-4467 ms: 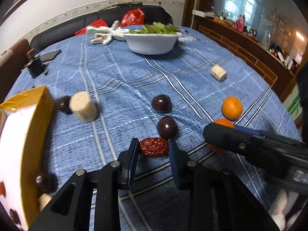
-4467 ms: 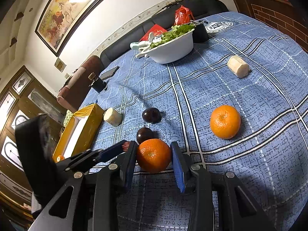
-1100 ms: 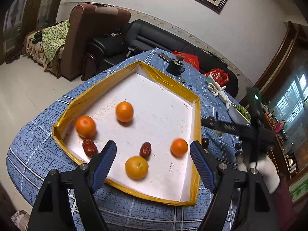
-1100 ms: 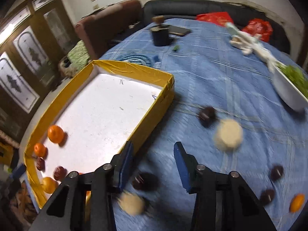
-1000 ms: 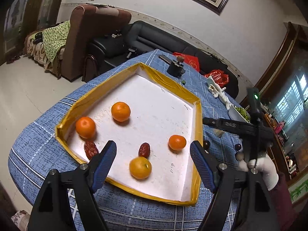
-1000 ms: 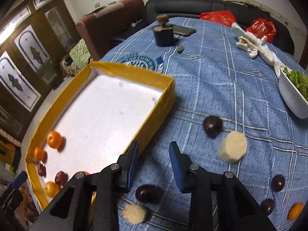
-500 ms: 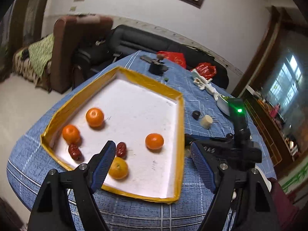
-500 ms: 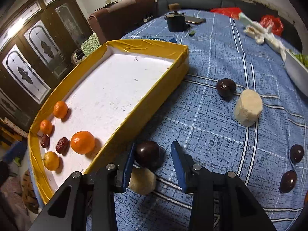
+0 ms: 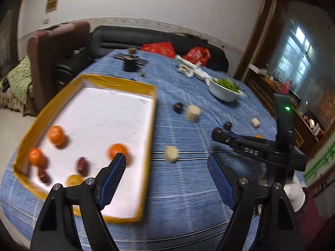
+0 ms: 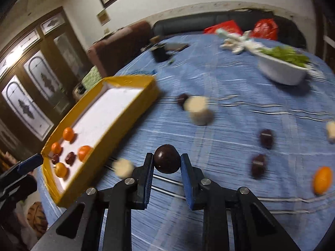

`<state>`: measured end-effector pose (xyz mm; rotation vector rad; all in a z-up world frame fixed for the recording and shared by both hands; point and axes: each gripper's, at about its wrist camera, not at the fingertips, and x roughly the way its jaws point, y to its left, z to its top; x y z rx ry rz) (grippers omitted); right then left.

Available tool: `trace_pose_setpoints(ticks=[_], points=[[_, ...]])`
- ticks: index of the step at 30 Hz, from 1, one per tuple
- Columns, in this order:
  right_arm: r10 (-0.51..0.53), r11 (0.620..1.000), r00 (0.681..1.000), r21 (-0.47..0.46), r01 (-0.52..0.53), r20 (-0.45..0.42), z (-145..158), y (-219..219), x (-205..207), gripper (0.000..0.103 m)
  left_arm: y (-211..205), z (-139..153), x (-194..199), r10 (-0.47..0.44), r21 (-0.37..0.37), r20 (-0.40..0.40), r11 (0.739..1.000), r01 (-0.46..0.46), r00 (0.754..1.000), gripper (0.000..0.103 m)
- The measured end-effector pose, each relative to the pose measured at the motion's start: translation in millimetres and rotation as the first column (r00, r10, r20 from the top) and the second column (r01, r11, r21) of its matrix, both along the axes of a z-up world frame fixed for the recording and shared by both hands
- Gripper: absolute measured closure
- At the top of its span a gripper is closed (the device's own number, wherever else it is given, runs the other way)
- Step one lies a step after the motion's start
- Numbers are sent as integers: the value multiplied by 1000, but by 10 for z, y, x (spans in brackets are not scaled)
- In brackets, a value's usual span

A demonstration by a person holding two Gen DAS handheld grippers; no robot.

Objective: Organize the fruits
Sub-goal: 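Grasp a dark plum with the right gripper, then grasp a round white cake with the left gripper while the right gripper holds the plum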

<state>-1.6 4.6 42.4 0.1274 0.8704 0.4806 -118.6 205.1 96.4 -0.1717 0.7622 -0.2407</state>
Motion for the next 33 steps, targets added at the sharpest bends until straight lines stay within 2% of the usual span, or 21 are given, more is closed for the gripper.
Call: trace_pose_setpoints(ticks=[5,10,11,14,17,22,25,26,27,29,30,33], points=[[-127,992,992,4,127,23,4,-658,-109,74,-496,-15,239,-85,41,-17,995,86,996,24],[-250,965,968,88,248,8,-47,-1169,-140,74,-1069,-130,633,-182,81,-45,979,185,982,24],[-267,959,964,101,265,8,-45,-1235,-150,74,-1202,-169,733,-195,113,-41,973,199,980,24],[-311,942,950,135,306,11,-30,-1371,-178,73,-1410,-240,1013,-187,204,-19,961,186,982,24],[-329,931,944,168,324,7,-12,-1475,-204,73,-1508,-348,1342,-166,276,-34,946,169,986,24],[-319,929,948,196,313,-1,-6,-1510,-235,73,-1454,-546,1764,-103,276,-99,953,126,990,24],[-314,931,950,201,306,4,2,-1489,-246,73,-1475,-679,1915,-82,302,-123,946,116,989,25],[-311,931,950,201,304,2,1,-1485,-247,73,-1495,-718,1933,-76,310,-128,944,113,989,28],[-309,931,951,202,303,0,-5,-1482,-255,73,-1502,-742,1942,-67,318,-129,942,106,989,35],[-304,933,953,200,300,-7,-21,-1471,-243,73,-1524,-730,1910,-42,353,-91,933,71,995,55],[-303,934,953,198,299,-10,-29,-1468,-237,73,-1524,-713,1904,-41,351,-89,934,70,995,70],[-300,936,954,188,297,-16,-51,-1450,-220,73,-1463,-652,1879,-35,294,-102,954,64,994,71]])
